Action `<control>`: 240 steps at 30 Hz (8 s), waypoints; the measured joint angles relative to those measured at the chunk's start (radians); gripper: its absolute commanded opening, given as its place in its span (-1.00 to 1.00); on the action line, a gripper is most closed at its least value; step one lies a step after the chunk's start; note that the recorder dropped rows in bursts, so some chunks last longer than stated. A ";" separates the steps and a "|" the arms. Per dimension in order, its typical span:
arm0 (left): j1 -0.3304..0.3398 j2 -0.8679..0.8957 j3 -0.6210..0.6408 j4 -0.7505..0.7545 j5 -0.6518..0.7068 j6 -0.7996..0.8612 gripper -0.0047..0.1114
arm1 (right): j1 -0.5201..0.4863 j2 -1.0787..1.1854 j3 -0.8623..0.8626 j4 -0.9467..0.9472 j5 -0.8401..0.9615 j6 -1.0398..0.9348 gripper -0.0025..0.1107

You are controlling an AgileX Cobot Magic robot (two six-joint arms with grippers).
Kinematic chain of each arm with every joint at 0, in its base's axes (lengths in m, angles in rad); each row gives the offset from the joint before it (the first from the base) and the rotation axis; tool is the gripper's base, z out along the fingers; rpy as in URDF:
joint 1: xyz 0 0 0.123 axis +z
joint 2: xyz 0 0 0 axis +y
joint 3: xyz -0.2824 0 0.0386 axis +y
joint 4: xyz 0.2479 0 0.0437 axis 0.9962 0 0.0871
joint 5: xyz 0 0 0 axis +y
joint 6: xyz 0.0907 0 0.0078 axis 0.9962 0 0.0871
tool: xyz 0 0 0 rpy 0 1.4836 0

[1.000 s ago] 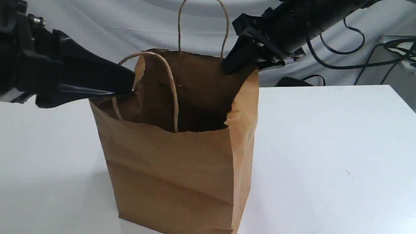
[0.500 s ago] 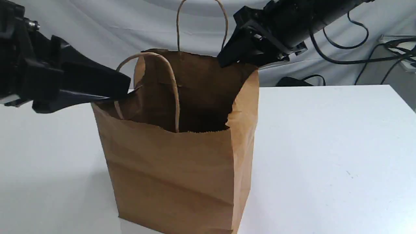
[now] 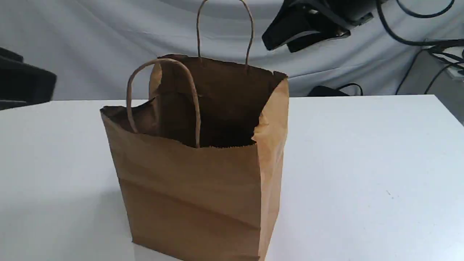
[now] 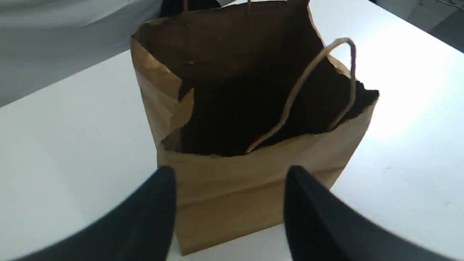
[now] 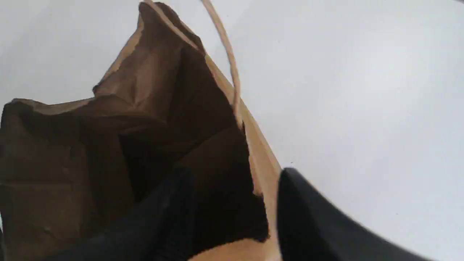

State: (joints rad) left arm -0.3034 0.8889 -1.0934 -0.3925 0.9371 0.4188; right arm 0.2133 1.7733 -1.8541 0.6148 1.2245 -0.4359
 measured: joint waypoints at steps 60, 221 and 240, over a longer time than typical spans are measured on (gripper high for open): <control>0.000 -0.889 0.655 0.137 -0.460 -0.196 -0.92 | 0.000 -1.099 1.137 0.108 -0.783 -0.290 -0.96; 0.303 -0.886 1.088 0.272 -0.881 -0.178 -0.92 | -0.195 -1.768 1.850 -0.735 -1.136 0.453 -0.96; 0.303 -0.886 1.088 0.277 -0.881 -0.178 -0.92 | -0.195 -1.768 1.850 -0.735 -1.136 0.453 -0.96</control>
State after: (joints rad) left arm 0.0000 0.0033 -0.0050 -0.1158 0.0559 0.2403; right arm 0.0181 0.0052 -0.0040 -0.1207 0.0887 0.0172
